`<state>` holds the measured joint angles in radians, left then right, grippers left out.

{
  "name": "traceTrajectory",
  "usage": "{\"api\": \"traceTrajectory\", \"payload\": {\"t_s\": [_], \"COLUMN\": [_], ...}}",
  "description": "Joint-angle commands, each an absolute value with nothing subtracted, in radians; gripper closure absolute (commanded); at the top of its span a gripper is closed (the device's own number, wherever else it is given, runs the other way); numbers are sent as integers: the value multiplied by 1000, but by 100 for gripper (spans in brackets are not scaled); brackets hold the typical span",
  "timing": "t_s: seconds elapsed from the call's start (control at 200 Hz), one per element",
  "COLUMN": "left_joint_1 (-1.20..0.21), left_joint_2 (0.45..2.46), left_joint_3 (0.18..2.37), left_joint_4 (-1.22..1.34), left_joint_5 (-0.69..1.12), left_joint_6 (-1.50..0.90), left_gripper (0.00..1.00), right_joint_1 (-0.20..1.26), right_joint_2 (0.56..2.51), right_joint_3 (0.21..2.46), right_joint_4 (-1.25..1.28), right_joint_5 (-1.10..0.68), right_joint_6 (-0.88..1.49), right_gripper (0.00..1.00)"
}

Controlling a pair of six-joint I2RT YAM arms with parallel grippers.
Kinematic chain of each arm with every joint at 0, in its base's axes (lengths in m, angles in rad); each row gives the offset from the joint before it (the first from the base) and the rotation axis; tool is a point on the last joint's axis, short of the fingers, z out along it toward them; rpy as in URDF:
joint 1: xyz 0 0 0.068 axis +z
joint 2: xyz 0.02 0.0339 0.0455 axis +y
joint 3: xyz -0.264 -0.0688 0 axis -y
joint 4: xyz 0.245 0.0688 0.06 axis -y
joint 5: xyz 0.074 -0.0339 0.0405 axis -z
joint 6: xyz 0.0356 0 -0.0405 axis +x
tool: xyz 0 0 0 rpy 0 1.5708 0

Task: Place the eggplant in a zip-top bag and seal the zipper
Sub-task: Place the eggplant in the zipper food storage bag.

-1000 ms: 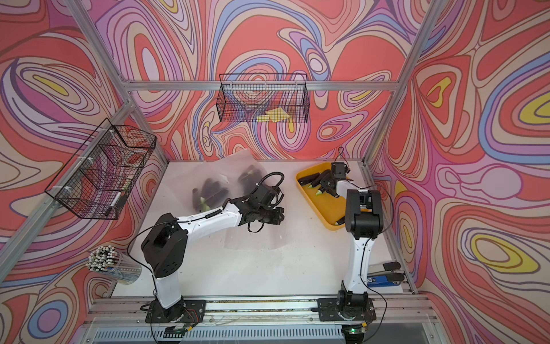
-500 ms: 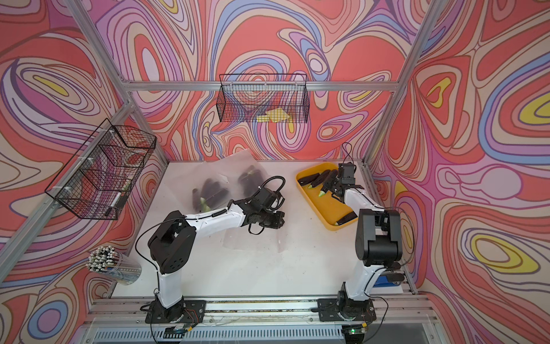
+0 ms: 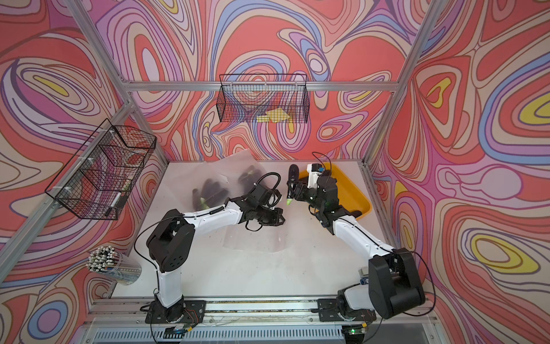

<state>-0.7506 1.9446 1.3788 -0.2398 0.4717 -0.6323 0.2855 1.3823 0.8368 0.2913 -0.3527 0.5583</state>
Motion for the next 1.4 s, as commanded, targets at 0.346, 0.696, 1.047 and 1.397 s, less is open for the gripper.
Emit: {"api": "traceTrajectory", "payload": {"t_s": [0.346,0.696,1.047,1.397], "left_joint_1": [-726,-726,-730,-726], "left_joint_2": [1856,1810,1752,1756], "left_joint_3": [1304,1319,1305,1326], "left_joint_4": [-131,-161,-194,-190], "left_joint_5": [559,569,473,454], "left_joint_6": [-727,-706,-686,-680], "left_gripper": [100,100,100,100], "right_joint_1": [353,439,468,494], "right_joint_2": [1425,1342,1367,1279], "right_joint_3": [597,584,603,575], "right_joint_4": [647,400,326,173], "right_joint_5": [-306,-202,-146,-165], "right_joint_6": [574,428,497,532], "right_gripper": [70,70,69,68]}}
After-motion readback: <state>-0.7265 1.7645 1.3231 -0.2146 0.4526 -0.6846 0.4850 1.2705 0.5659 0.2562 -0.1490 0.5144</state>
